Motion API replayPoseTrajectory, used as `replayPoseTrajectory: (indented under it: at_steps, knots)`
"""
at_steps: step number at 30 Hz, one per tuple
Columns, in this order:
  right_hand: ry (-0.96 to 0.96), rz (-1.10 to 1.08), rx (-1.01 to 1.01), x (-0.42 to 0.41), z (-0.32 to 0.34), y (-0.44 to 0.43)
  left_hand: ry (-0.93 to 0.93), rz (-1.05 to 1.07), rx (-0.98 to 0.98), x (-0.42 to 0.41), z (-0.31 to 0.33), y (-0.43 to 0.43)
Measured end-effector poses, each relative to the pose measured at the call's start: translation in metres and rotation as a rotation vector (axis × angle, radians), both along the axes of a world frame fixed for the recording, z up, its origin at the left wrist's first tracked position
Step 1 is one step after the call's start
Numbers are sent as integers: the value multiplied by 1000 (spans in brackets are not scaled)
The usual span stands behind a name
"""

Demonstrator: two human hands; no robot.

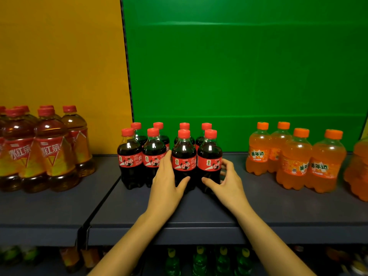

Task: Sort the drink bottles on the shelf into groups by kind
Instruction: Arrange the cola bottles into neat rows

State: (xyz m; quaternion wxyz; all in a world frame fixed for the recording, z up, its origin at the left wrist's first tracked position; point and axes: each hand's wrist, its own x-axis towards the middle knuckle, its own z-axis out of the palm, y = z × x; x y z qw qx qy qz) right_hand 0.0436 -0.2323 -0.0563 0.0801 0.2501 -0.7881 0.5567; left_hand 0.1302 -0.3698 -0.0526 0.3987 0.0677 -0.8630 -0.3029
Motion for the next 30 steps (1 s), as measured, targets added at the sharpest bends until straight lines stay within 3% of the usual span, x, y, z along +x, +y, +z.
replayPoseTrajectory:
  at_steps: [18,23,26,30]
  knots:
    - [41,31,-27,-4,-2,-4,47,6,-95,13,0,7]
    - [-9,86,-45,-7,1,-1,177,229,-116,42,7,-27]
    - [-56,124,-13,-13,8,-1,109,247,88,52,20,-61]
    - [-171,235,-76,-20,17,-7,-84,74,483,54,36,-102]
